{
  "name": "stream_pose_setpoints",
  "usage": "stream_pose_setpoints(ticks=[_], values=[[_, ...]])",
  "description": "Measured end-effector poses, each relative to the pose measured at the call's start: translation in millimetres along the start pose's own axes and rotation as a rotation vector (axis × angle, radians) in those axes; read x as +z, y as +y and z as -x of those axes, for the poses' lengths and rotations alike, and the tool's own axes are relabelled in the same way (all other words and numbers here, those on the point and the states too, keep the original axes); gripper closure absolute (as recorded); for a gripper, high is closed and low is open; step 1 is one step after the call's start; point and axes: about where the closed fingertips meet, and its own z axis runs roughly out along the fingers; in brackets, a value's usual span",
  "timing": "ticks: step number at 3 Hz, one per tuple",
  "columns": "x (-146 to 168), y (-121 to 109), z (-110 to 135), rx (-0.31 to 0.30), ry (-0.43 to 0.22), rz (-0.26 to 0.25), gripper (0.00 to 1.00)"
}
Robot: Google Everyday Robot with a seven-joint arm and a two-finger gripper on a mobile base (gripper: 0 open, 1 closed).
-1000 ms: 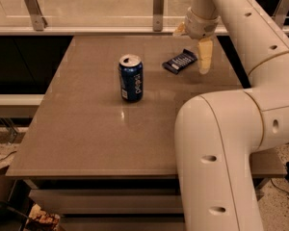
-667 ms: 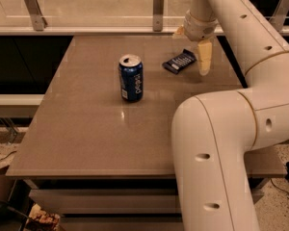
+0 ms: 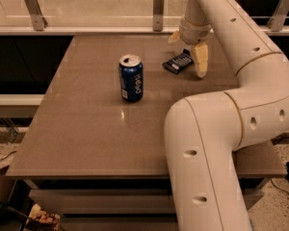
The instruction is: Pick rxbar blueberry
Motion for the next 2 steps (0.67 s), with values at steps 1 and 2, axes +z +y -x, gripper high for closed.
stream_pose_setpoints(ticks=[1,2], values=[[5.8,-6.2,4.8,-0.033,0.016,0.015,0.18],[9.8,-16.7,2.3,-0.033,0.024,-0.021,0.42]])
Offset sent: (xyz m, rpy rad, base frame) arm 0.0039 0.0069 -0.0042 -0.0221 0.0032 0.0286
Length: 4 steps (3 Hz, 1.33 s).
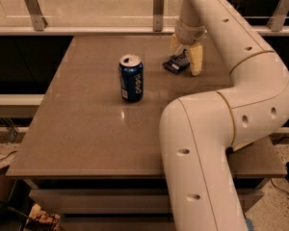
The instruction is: Pick rxbar blueberry
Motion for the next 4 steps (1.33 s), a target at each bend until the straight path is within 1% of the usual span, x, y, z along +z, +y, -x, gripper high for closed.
stream_pose_setpoints(ticks=[1,2,3,4], values=[[0.9,-4.3,-0.7,0.0,0.003,-0.013,0.64],[-3.8,-4.9,-0.4,0.0,0.003,-0.013,0.88],[-9.0,-4.5,0.8,0.0,0.003,-0.014,1.0],[-10.3,-4.8,0.8,0.0,0.003,-0.014,1.0]])
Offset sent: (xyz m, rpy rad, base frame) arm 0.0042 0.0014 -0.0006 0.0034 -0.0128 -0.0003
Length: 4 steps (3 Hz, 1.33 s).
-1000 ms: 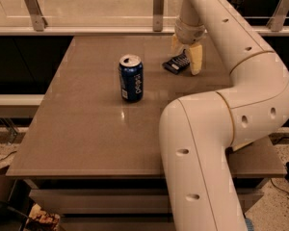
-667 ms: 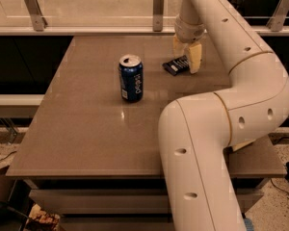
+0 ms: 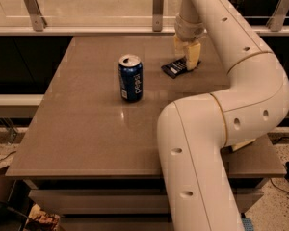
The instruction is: Pick rxbar blueberry
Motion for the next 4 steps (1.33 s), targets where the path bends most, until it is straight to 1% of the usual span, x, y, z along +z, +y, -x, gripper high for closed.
stream_pose_setpoints(ticks=[1,2,3,4], values=[[0.1,0.2,0.2,0.0,0.0,0.0,1.0],[-13.5,-9.8,-4.0,0.015,0.017,-0.06,1.0],[-28.0,-14.3,-4.3,0.026,0.034,-0.09,1.0],[-43.8,-15.4,0.7,0.008,0.024,-0.118,1.0]])
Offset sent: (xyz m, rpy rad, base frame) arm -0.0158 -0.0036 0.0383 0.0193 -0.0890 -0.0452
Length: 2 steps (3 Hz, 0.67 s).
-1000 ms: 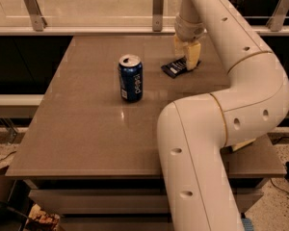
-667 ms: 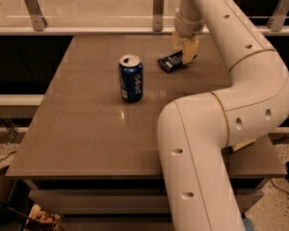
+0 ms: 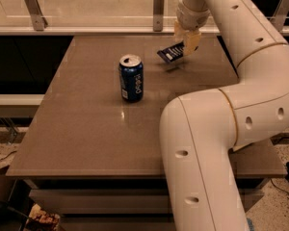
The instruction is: Pick rxbar blueberry
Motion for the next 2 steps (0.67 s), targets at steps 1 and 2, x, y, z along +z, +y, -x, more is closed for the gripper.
stream_pose_setpoints(ticks=[1,2], values=[[-19.0,-4.0,9.0,-0.032,-0.017,-0.036,1.0],[-37.2,-5.1,16.3,-0.062,-0.033,-0.078,1.0]])
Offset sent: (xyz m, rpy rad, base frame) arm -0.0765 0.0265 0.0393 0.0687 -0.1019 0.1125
